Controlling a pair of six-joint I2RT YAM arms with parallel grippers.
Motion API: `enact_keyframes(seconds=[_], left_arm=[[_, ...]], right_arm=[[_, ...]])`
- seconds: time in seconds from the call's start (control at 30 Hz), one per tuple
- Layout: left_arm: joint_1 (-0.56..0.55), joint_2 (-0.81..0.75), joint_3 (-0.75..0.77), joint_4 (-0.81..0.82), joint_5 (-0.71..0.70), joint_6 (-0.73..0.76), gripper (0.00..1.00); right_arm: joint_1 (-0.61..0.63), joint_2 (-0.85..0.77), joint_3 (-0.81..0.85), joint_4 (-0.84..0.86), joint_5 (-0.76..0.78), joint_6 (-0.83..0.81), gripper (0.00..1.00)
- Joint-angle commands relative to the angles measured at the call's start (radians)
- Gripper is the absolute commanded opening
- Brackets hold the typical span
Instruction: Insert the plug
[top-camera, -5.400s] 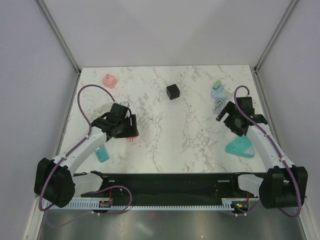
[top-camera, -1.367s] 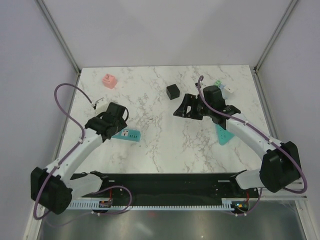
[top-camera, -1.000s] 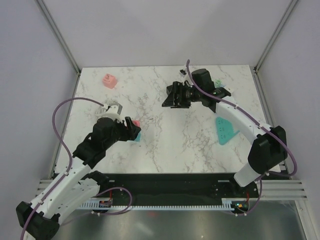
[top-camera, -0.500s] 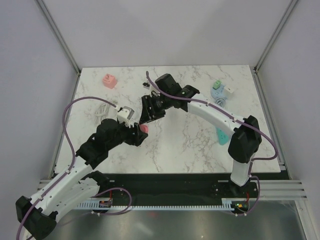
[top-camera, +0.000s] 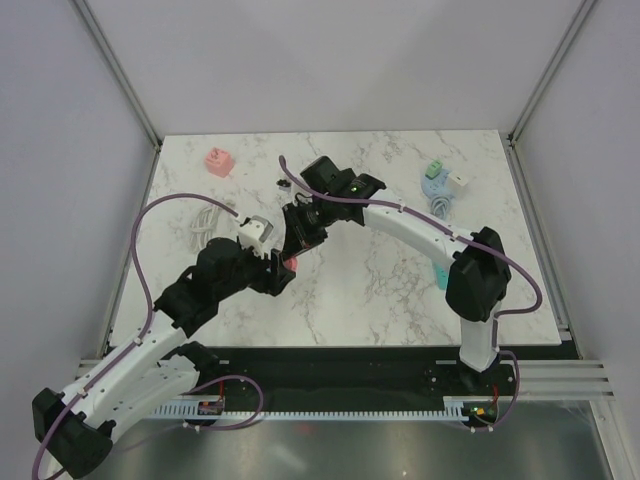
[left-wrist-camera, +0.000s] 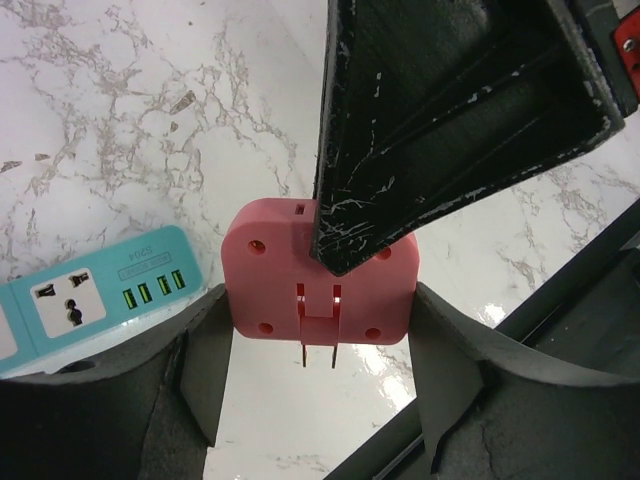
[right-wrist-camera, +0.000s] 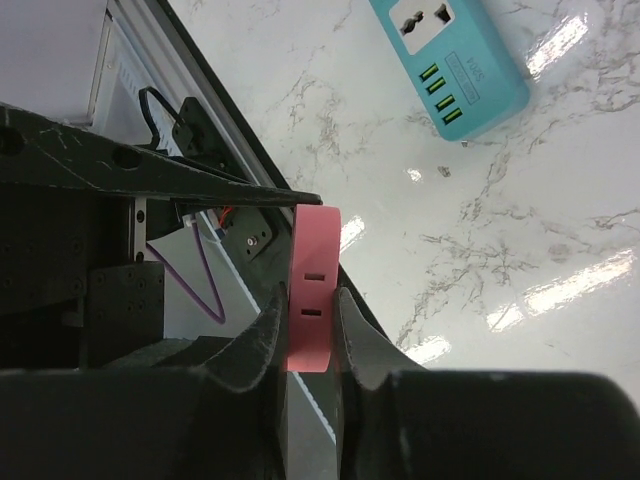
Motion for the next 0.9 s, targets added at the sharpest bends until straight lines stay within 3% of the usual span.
enact_keyframes(seconds=[0.0,0.03,0.07,0.1,0.13,0.17,0.23,0.4,0.53,0.57,0.63,0.87], left_arm=[[-0.001,-0.01,0.025,0.078,-0.002,0.041,0.02],[-0.001,-0.016,0.025,0.078,-0.014,0.041,0.03],[-0.001,-0.019,0.025,0.078,-0.023,0.04,0.08],[-0.001,-0.022,0.023,0.076,-0.034,0.029,0.18],[-0.001,-0.034,0.018,0.076,-0.06,0.02,0.3],[-0.001,-0.045,0.014,0.076,-0.074,0.009,0.5],[-0.001,-0.08,0.006,0.075,-0.105,-0.023,0.69],[-0.001,-0.12,0.008,0.024,-0.186,-0.095,0.78],[-0.001,-0.099,0.025,-0.02,-0.113,-0.114,0.87],[0.0,-0.093,0.026,-0.022,-0.084,-0.114,0.94],[-0.001,-0.085,0.025,-0.028,-0.057,-0.109,0.98],[-0.001,-0.117,0.021,-0.04,-0.105,-0.091,1.0]], right_arm=[[0.011,0.034,0.025,-0.019,-0.084,-0.043,0.15],[0.012,0.036,0.03,-0.016,-0.081,-0.045,0.09],[0.012,0.035,0.03,-0.013,-0.081,-0.043,0.01],[0.012,0.033,0.031,0.003,-0.081,-0.043,0.0],[0.014,0.031,0.031,0.013,-0.078,-0.04,0.0],[0.014,0.025,0.033,0.029,-0.073,-0.037,0.0],[0.011,0.025,0.048,0.075,-0.027,-0.034,0.0],[0.011,0.056,0.137,0.133,0.152,-0.065,0.0],[0.011,0.102,0.221,0.173,0.232,-0.085,0.0],[0.009,0.113,0.235,0.178,0.226,-0.088,0.0],[0.001,0.145,0.28,0.188,0.196,-0.082,0.0],[-0.04,0.202,0.324,0.257,0.051,-0.019,0.0]])
